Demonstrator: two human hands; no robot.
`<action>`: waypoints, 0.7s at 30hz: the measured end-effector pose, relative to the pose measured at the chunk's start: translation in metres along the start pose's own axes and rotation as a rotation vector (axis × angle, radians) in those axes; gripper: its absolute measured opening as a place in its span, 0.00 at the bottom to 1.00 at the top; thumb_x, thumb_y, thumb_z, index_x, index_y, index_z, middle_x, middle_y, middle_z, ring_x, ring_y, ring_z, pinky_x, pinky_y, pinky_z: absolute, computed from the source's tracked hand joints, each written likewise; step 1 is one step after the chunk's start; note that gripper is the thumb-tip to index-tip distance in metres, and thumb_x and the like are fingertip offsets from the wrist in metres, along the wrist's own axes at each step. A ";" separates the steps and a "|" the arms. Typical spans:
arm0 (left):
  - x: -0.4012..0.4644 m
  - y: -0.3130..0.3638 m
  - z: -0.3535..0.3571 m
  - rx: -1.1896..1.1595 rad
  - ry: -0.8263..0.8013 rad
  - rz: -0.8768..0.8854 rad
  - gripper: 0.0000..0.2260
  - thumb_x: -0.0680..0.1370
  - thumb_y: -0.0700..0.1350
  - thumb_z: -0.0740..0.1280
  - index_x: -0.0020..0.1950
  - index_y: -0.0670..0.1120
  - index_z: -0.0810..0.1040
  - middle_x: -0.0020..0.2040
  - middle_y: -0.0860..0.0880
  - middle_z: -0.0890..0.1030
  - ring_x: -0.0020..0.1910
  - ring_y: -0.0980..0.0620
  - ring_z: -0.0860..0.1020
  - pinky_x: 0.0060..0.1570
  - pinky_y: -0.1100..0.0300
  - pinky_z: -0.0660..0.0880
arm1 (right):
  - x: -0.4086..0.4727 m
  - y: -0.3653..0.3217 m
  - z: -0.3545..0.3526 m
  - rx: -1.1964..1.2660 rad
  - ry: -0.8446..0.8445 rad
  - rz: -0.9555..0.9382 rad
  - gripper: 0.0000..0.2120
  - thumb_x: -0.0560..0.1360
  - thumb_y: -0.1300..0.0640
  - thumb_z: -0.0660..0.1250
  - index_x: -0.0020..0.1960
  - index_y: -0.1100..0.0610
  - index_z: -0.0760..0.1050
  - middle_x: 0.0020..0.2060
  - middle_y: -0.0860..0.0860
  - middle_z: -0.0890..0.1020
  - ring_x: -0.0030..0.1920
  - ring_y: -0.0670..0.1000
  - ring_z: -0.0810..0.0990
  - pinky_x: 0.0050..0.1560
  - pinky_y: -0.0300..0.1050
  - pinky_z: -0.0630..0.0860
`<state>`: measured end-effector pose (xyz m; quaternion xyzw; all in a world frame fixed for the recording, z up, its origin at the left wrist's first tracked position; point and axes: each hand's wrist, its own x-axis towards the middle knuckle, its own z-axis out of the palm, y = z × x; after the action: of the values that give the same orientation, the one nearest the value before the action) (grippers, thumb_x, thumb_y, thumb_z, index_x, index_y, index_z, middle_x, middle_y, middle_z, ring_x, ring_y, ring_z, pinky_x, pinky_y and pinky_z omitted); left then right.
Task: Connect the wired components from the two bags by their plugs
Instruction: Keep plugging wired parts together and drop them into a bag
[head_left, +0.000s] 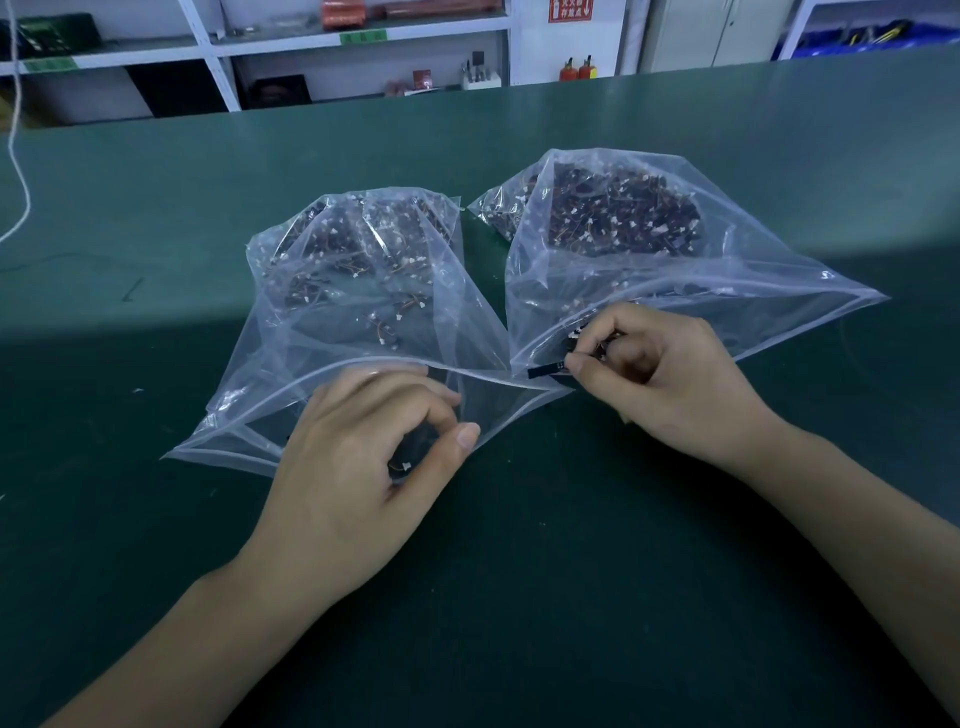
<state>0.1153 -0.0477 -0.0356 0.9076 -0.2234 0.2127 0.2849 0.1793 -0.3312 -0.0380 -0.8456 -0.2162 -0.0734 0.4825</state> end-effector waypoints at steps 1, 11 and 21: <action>0.000 -0.001 0.000 0.013 -0.011 -0.007 0.12 0.83 0.57 0.65 0.46 0.52 0.81 0.55 0.62 0.83 0.63 0.57 0.78 0.65 0.53 0.71 | 0.001 0.002 -0.003 -0.011 -0.014 0.026 0.07 0.80 0.52 0.73 0.45 0.51 0.79 0.25 0.51 0.78 0.25 0.51 0.72 0.36 0.33 0.69; -0.001 -0.006 -0.001 0.184 -0.126 -0.132 0.11 0.82 0.59 0.64 0.58 0.57 0.80 0.54 0.62 0.81 0.60 0.56 0.75 0.62 0.56 0.69 | 0.011 0.014 -0.012 -0.046 0.271 0.222 0.07 0.82 0.47 0.71 0.48 0.48 0.82 0.28 0.49 0.84 0.20 0.44 0.73 0.26 0.31 0.69; -0.004 -0.010 0.000 0.238 -0.200 -0.170 0.13 0.82 0.56 0.66 0.65 0.56 0.78 0.53 0.63 0.76 0.56 0.56 0.73 0.55 0.57 0.69 | 0.010 0.018 -0.017 -0.315 0.386 0.198 0.02 0.81 0.52 0.71 0.54 0.47 0.82 0.32 0.38 0.83 0.33 0.43 0.81 0.42 0.36 0.76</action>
<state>0.1171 -0.0394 -0.0421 0.9671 -0.1461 0.1216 0.1688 0.1971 -0.3505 -0.0403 -0.8977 -0.0222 -0.2184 0.3821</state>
